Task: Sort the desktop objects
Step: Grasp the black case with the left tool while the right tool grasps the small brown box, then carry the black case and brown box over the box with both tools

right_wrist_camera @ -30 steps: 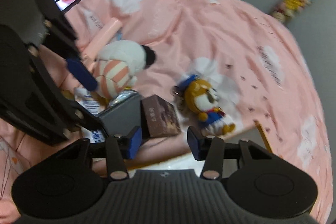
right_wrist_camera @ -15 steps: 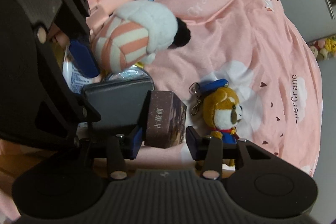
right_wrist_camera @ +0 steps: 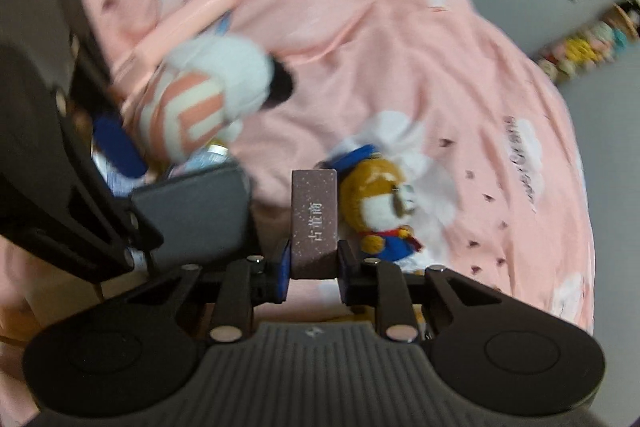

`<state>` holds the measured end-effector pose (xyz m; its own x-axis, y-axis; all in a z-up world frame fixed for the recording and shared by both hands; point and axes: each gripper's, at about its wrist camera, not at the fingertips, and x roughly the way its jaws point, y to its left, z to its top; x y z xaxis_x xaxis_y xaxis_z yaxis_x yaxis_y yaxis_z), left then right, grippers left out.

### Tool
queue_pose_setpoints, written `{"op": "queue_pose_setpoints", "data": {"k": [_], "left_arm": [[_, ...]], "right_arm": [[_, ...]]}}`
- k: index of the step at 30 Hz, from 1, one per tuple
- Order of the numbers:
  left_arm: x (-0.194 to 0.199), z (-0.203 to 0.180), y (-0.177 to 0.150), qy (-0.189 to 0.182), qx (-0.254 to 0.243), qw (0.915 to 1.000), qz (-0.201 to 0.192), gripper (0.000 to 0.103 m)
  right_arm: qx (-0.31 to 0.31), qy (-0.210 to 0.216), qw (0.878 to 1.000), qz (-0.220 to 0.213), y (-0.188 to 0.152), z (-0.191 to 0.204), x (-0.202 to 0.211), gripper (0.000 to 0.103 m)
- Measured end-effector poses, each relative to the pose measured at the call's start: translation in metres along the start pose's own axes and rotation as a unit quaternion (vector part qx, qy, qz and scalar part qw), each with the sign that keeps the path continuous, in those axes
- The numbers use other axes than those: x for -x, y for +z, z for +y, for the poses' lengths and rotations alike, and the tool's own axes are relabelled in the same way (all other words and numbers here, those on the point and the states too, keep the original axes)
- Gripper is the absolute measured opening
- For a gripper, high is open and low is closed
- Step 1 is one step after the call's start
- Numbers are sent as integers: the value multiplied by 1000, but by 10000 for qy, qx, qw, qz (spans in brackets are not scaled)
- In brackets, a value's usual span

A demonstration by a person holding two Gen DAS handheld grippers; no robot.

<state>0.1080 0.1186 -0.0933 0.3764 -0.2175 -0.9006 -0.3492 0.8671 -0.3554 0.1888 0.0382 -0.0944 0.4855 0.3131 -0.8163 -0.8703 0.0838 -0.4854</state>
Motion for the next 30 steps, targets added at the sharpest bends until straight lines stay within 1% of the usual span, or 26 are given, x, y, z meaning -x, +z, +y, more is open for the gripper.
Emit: {"op": "queue_pose_setpoints", "data": {"k": [2,4,7,8,10,12,13,16,17,19,21,23,24,28,30], "left_arm": [[0,0,0,0,-4,10000,8,53],[0,0,0,-11,-1,10000,21,54],[-1,2,1,-51,22,10000,58,57],[-2,3,1,-66,37,10000,62,57],[-3,3,1,-95,42,9999,73,57],[-4,4,1,-130,43,9999,80,59],[-6,5,2,-160,53,9998,80,60],[-9,6,2,-247,90,9996,71,61],[-9,5,0,-276,103,9995,63,61],[-11,5,0,-308,116,9995,41,61],[-10,2,-1,-280,73,9996,-36,57],[-6,-1,-4,-248,-19,9996,-122,53],[-3,-3,-5,-242,-39,9996,-172,52],[12,-14,-11,-218,-303,9981,-490,45],[20,-20,-13,-183,-476,9963,-688,43]], "right_arm": [[-328,-86,9992,-199,-2,-6,17,24],[-732,-92,9961,-491,-4,-17,39,24],[-1479,-188,9850,-869,-12,-32,73,24],[-1741,-227,9794,-993,-16,-38,85,24],[-2324,-266,9645,-1223,-30,-47,109,24],[-2834,-300,9497,-1297,-45,-54,124,24],[-3089,-353,9414,-1306,-55,-56,130,24],[-3602,-537,9232,-1230,-82,-54,148,24],[-3773,-624,9171,-1127,-92,-52,150,24],[-4004,-693,9092,-903,-110,-43,153,24],[-4283,-632,8986,-718,-128,-33,149,24],[-4559,-496,8860,-688,-143,-23,143,24],[-4724,-419,8778,-682,-150,-17,141,24],[-5081,-301,8589,-558,-166,1,131,24],[-5240,-281,8498,-499,-171,7,126,24]]}}
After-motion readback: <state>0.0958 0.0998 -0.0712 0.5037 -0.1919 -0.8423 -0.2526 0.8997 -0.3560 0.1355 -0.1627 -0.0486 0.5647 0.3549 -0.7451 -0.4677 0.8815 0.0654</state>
